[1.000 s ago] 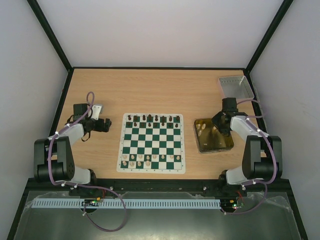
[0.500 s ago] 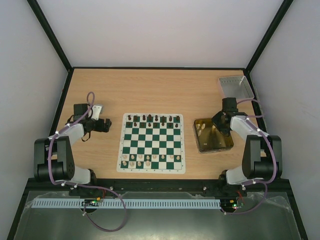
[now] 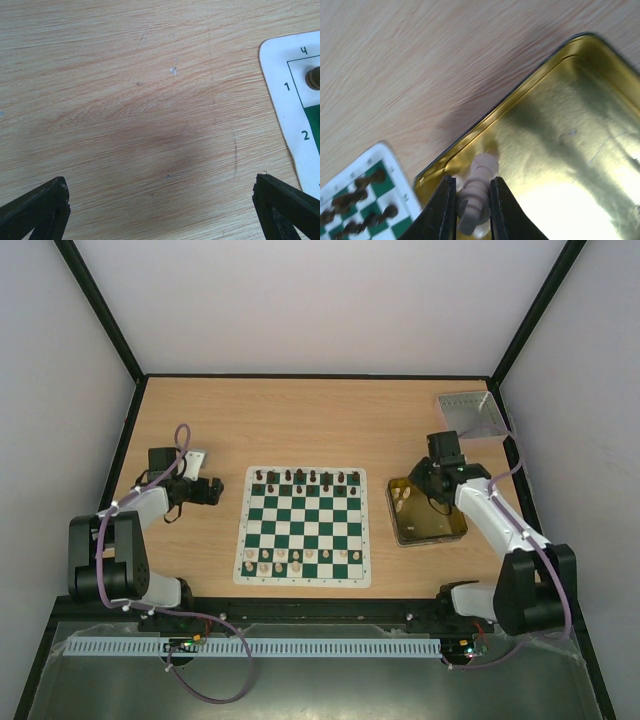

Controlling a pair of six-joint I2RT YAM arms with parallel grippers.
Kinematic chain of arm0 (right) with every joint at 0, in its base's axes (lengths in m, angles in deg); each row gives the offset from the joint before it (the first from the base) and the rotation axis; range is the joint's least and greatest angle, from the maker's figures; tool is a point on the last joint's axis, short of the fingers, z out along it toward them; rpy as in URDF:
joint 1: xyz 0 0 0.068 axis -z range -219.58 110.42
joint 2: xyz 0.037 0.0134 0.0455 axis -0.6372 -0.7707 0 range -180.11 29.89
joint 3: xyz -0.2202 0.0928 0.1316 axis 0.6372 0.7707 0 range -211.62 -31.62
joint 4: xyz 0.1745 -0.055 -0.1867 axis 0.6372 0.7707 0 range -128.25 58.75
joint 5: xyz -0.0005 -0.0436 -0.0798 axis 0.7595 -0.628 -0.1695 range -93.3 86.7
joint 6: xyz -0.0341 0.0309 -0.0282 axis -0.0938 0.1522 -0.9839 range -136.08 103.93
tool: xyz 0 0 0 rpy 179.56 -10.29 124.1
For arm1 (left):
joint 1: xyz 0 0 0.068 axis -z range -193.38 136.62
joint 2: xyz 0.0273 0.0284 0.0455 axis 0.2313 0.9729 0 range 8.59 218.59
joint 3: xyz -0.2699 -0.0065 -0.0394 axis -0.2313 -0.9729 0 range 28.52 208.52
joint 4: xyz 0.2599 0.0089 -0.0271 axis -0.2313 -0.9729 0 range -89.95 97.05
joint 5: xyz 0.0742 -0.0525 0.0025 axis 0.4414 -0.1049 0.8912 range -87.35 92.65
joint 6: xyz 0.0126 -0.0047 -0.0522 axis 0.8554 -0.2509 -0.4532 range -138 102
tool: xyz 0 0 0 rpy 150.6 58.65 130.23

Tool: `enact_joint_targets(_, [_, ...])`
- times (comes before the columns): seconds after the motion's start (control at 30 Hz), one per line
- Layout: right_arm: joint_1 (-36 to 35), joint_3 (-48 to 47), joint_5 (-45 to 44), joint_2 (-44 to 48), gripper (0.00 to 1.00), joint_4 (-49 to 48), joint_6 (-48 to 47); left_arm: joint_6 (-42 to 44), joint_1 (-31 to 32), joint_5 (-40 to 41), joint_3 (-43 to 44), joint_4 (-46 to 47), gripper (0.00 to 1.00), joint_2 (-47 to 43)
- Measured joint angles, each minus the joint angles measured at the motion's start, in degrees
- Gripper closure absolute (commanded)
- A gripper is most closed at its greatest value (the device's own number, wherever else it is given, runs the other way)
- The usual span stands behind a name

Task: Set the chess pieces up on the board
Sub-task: Pick up the chess piece from the storage box, then place the chess piece on the chessboard.

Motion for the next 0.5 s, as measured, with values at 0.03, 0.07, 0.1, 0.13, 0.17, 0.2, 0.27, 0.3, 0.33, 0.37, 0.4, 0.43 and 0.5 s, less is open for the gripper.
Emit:
enact_joint_targets(0.03, [-1.66, -0.5, -0.35, 0.68, 0.9, 0.81, -0.07, 0.0, 0.0, 0.0, 0.0, 0.0, 0.01, 0.07])
enact_joint_targets(0.07, [-3.63, -1.03, -0.85, 1.38, 0.9, 1.79, -0.17, 0.0, 0.0, 0.02, 0.0, -0.04, 0.01, 0.11])
enact_joint_targets(0.1, [-5.6, -1.53, -1.27, 1.95, 0.9, 2.8, -0.17, 0.0, 0.0, 0.02, 0.0, 0.0, 0.01, 0.11])
enact_joint_targets(0.13, [-7.63, -1.99, -1.9, 2.34, 0.9, 3.87, -0.24, 0.0, 0.0, 0.04, 0.0, -0.02, 0.0, 0.11])
enact_joint_targets(0.17, [-10.16, -2.51, -2.58, 2.64, 0.9, 5.07, -0.17, 0.02, 0.0, 0.02, 0.0, -0.02, 0.0, 0.11])
enact_joint_targets(0.2, [-12.96, -3.02, -2.89, 2.84, 0.9, 6.05, -0.09, 0.0, 0.02, 0.02, 0.0, -0.02, 0.01, 0.11])
enact_joint_targets(0.27, [-19.37, -4.37, -3.89, 2.84, 0.9, 8.5, 0.37, 0.0, 0.02, 0.04, 0.0, -0.02, 0.01, 0.2])
enact_joint_targets(0.3, [-22.21, -5.03, -4.46, 2.73, 0.9, 9.51, 0.87, 0.0, 0.09, 0.04, 0.0, -0.02, 0.01, 0.28])
enact_joint_targets(0.33, [-26.03, -6.03, -5.55, 2.47, 0.9, 10.75, 1.33, 0.0, 0.09, 0.09, 0.0, -0.02, 0.01, 0.39])
enact_joint_targets(0.37, [-30.01, -7.3, -6.8, 1.79, 0.9, 12.0, 2.05, 0.0, 0.09, 0.13, 0.0, -0.04, 0.01, 0.52])
enact_joint_targets(0.4, [-33.83, -8.59, -7.37, 0.79, 0.9, 12.85, 2.8, 0.0, 0.11, 0.17, 0.0, -0.04, 0.01, 0.59])
enact_joint_targets(0.43, [-38.18, -10.21, -8.33, -0.66, 0.9, 13.6, 3.56, 0.0, 0.09, 0.2, 0.0, -0.04, 0.01, 0.63])
enact_joint_targets(0.5, [-45.86, -13.0, -9.7, -4.26, 0.9, 14.36, 5.11, -0.02, 0.11, 0.22, 0.0, -0.02, 0.01, 0.68])
